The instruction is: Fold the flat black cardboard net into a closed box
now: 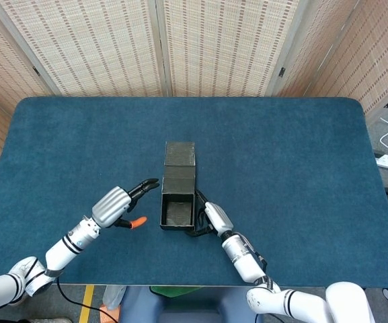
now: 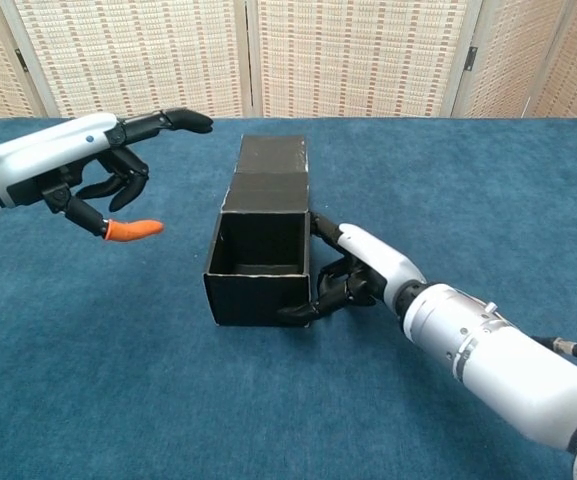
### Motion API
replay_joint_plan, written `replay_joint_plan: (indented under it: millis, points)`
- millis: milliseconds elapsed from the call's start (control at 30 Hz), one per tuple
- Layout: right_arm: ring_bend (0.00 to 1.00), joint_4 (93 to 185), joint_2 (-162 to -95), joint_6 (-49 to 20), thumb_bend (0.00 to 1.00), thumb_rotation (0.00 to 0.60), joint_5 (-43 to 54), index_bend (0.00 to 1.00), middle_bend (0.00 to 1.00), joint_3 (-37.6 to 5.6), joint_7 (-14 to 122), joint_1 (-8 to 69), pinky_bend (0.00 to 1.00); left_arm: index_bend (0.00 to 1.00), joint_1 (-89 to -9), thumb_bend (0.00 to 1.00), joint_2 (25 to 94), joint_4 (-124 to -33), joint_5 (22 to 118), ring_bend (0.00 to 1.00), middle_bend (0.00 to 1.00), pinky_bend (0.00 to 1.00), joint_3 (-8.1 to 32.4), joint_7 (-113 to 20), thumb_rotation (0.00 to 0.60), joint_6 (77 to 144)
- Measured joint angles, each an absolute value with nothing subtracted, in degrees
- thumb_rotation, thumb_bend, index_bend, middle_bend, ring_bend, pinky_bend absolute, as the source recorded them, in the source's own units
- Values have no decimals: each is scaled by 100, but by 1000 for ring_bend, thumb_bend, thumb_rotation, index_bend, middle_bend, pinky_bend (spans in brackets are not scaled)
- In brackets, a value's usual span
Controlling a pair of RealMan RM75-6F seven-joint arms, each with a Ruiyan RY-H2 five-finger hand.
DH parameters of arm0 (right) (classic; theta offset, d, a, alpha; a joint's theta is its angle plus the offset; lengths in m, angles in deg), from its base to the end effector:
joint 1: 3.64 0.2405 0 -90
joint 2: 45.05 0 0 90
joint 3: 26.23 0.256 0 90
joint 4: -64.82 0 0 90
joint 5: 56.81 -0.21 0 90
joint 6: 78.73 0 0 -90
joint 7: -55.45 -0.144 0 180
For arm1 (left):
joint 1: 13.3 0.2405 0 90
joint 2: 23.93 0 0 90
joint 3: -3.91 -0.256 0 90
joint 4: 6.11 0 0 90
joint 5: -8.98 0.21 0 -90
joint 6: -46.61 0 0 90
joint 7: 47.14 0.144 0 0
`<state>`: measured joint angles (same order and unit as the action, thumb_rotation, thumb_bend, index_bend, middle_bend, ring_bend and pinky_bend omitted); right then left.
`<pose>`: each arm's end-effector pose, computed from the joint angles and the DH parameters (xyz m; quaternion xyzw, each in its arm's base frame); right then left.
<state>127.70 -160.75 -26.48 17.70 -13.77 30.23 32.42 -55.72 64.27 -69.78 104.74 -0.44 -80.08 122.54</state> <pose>-0.1324 -0.2961 -0.1412 0.5396 -0.6583 0.4829 0.2054 -0.1833 0.3320 0.0160 -0.7299 -0.3655 -0.5322 0.2245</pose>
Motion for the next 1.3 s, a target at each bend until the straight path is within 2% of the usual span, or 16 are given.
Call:
replay_joint_plan:
  millis: [167, 567, 767, 1000, 1300]
  points:
    - [611, 12985, -15943, -2553, 0, 600, 1787, 0, 0, -1497, 3104, 3094, 1000, 0, -5537, 276, 6277, -7288, 10269, 732, 112, 930, -7, -8301, 600, 11896]
    - [592, 13687, -15306, -2282, 0, 600, 1861, 0, 0, -1680, 3367, 2769, 1000, 0, -5652, 248, 6071, -7594, 9971, 655, 0, 928, -92, -9528, 600, 10709]
    - [592, 14702, -14497, -1732, 0, 600, 2233, 0, 0, -1668, 3474, 2593, 1000, 0, -5703, 207, 6378, -7236, 9741, 629, 0, 927, -74, -10116, 600, 10117]
    - [592, 15942, -13568, -1284, 0, 600, 2443, 0, 5, -1294, 3927, 2567, 1000, 0, -5794, 203, 6873, -6609, 9616, 625, 0, 927, 55, -10485, 600, 9708]
    - [593, 16130, -13344, -1183, 0, 600, 2317, 0, 16, -1264, 3953, 2523, 1000, 0, -5934, 204, 7140, -6296, 9761, 622, 0, 927, 100, -10984, 600, 9532]
